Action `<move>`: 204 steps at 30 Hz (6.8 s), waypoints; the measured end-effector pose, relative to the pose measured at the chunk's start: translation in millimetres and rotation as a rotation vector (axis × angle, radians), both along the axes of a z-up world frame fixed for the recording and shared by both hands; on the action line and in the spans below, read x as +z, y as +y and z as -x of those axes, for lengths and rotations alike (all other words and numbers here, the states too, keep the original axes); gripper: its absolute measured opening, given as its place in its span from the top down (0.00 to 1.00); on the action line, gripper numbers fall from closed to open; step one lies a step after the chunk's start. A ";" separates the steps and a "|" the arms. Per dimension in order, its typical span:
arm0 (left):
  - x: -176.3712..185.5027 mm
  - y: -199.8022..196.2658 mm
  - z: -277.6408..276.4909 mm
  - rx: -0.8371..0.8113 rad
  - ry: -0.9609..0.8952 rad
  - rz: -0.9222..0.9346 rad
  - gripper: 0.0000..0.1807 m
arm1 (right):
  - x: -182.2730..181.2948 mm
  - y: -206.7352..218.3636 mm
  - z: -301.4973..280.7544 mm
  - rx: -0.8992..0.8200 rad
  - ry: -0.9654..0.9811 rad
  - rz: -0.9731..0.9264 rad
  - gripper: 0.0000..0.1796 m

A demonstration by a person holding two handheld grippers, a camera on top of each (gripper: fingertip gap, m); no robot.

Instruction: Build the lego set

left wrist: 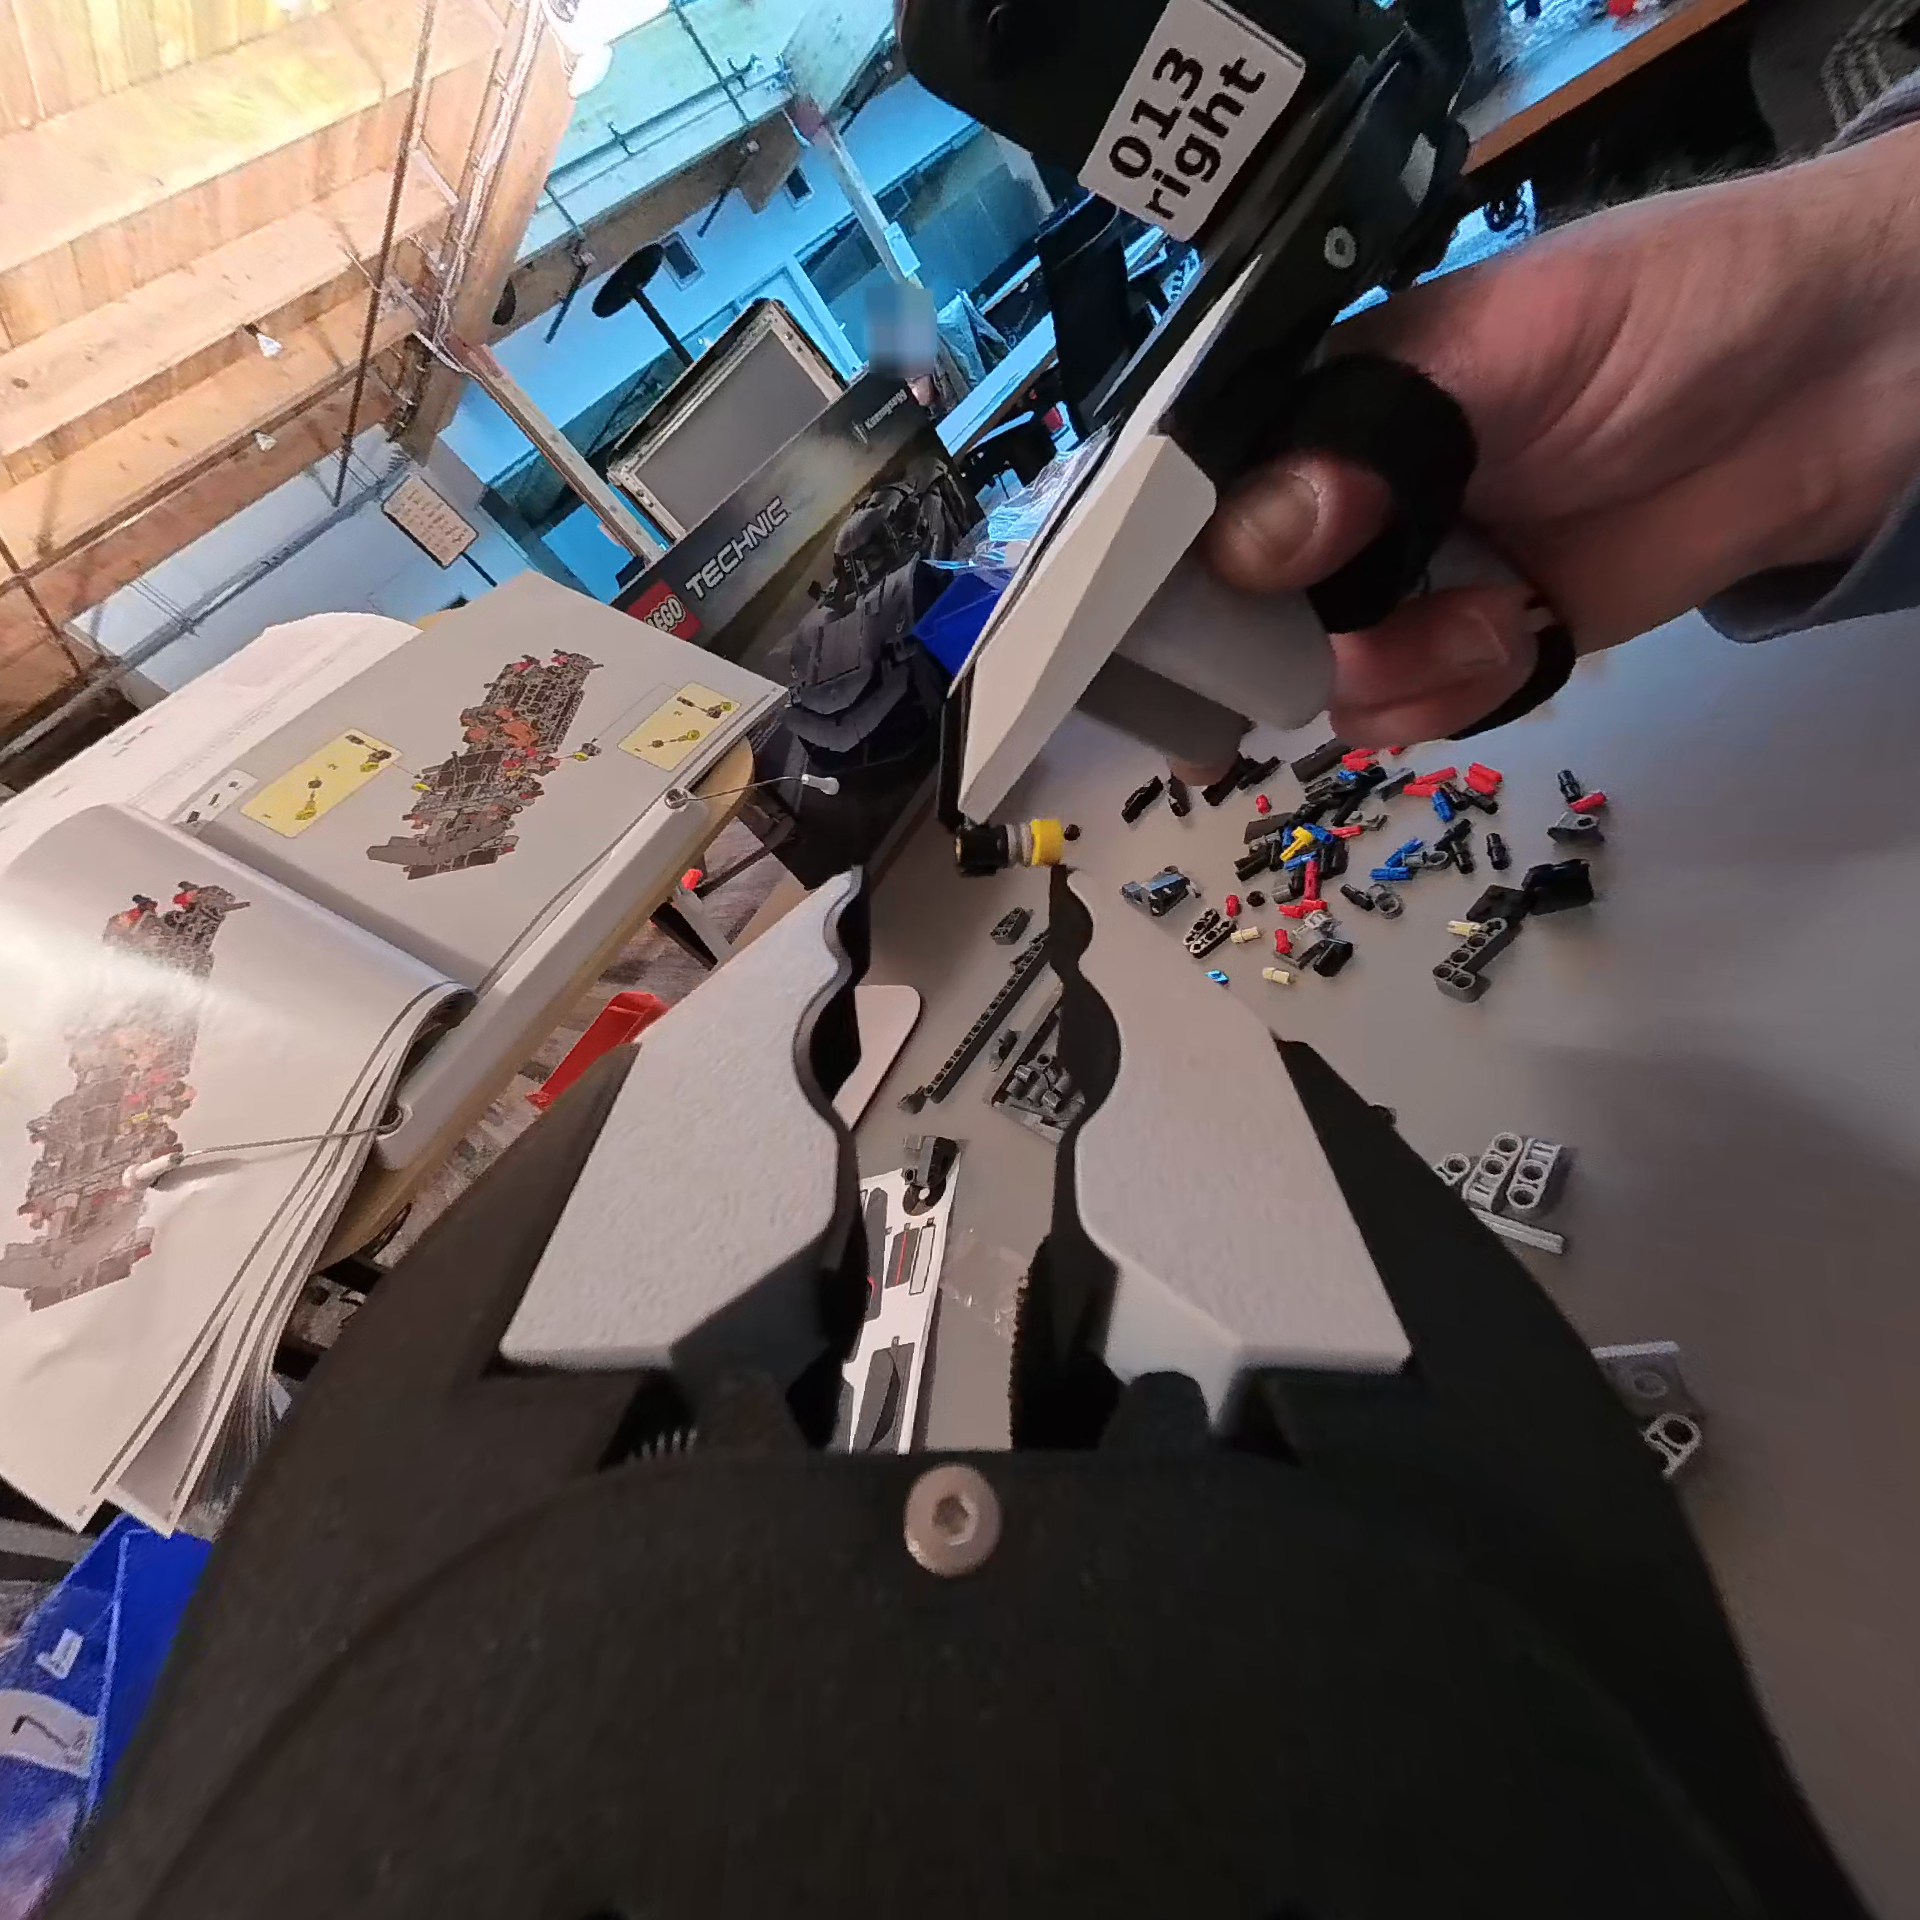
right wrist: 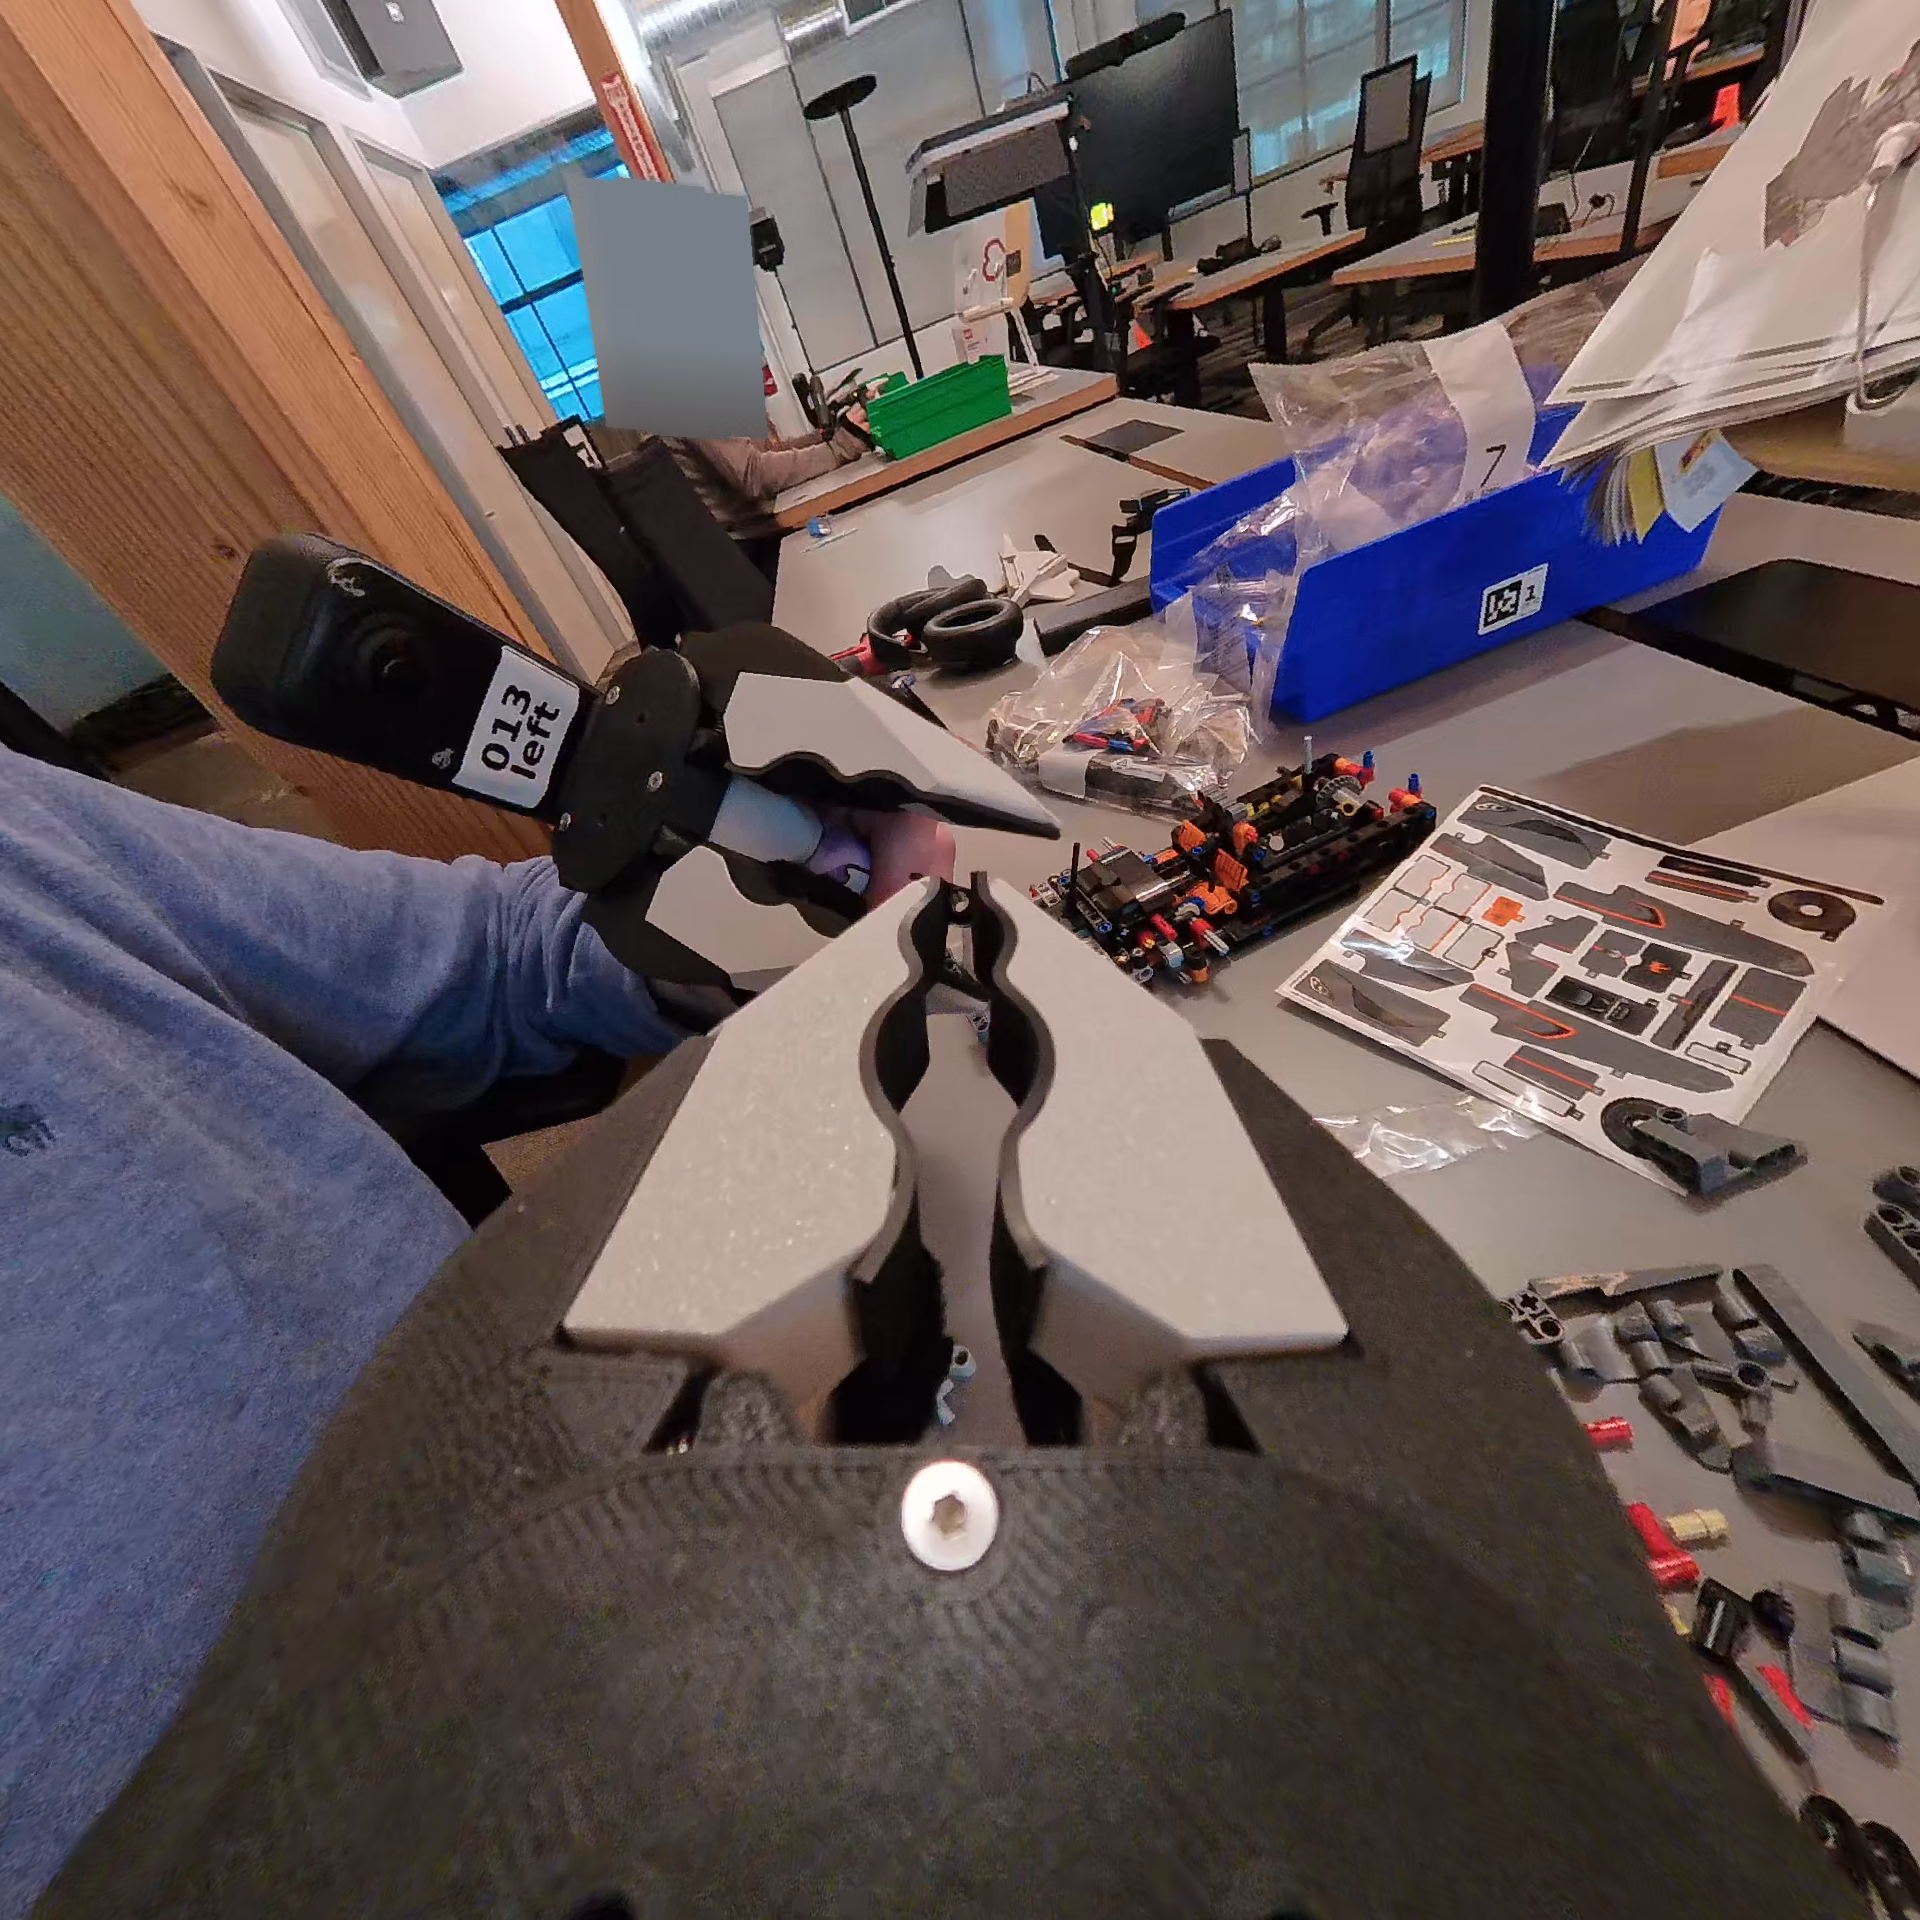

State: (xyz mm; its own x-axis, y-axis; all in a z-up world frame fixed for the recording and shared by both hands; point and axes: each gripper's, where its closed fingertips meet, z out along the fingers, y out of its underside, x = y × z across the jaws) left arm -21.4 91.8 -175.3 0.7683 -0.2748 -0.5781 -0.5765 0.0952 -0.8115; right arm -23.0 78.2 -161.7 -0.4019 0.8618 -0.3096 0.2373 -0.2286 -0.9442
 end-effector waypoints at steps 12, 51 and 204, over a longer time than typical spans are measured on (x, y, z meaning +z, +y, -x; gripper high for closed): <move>-0.3 -1.8 -2.7 -0.018 0.009 -0.006 0.83 | -0.3 -0.7 1.7 -0.008 -0.001 0.003 1.00; 7.9 -4.5 -18.1 -0.064 0.015 -0.034 0.84 | 8.1 7.0 -10.9 0.017 0.070 0.201 0.99; -10.6 -59.0 42.9 -0.270 -0.707 0.250 0.92 | -35.9 -37.0 27.3 -0.045 0.082 -0.264 0.90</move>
